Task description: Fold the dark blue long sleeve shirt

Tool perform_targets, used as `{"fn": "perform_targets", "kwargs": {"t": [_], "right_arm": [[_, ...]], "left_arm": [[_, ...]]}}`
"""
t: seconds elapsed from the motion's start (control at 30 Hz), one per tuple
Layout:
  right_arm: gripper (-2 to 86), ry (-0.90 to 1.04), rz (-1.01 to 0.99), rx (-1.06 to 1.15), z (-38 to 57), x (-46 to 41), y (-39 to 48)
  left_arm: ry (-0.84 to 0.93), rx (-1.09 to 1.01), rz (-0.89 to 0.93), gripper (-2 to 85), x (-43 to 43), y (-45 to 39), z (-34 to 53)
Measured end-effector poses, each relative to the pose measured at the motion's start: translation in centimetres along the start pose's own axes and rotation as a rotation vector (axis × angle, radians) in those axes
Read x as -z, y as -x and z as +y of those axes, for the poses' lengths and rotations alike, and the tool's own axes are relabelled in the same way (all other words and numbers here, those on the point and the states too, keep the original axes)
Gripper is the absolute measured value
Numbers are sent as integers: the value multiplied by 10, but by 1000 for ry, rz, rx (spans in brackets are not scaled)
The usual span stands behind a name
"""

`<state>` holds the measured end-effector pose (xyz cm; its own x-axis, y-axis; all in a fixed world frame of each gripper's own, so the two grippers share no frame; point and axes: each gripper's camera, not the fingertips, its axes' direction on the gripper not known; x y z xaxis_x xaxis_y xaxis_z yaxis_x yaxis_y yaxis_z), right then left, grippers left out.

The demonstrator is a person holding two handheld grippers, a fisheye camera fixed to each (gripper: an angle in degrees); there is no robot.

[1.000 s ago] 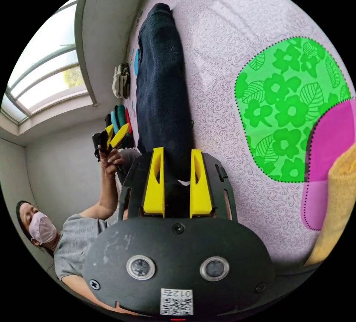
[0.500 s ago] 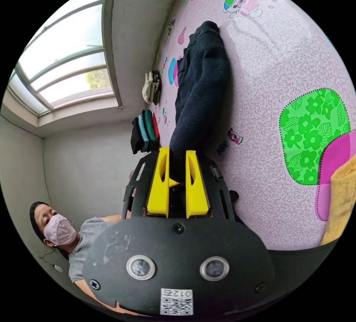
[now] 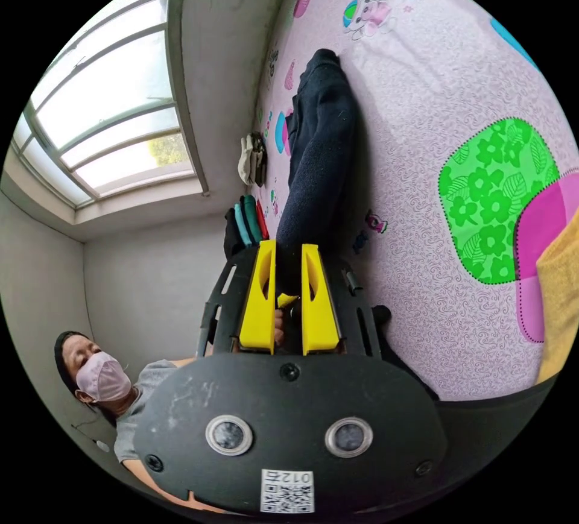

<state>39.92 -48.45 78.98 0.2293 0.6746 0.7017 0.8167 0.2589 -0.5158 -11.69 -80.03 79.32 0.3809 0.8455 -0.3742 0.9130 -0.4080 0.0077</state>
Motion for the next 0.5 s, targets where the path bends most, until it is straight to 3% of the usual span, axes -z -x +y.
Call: {"fn": "perform_targets", "kwargs": {"t": [0.27,0.5], "right_arm": [[66,-40,-69,-5,-10,-6,5],[65,-47,-97,22,-17,-24,7]], "left_arm": [[68,24,151,196,-18,13,23],[-35,80,254,222,-20,37,17]]}}
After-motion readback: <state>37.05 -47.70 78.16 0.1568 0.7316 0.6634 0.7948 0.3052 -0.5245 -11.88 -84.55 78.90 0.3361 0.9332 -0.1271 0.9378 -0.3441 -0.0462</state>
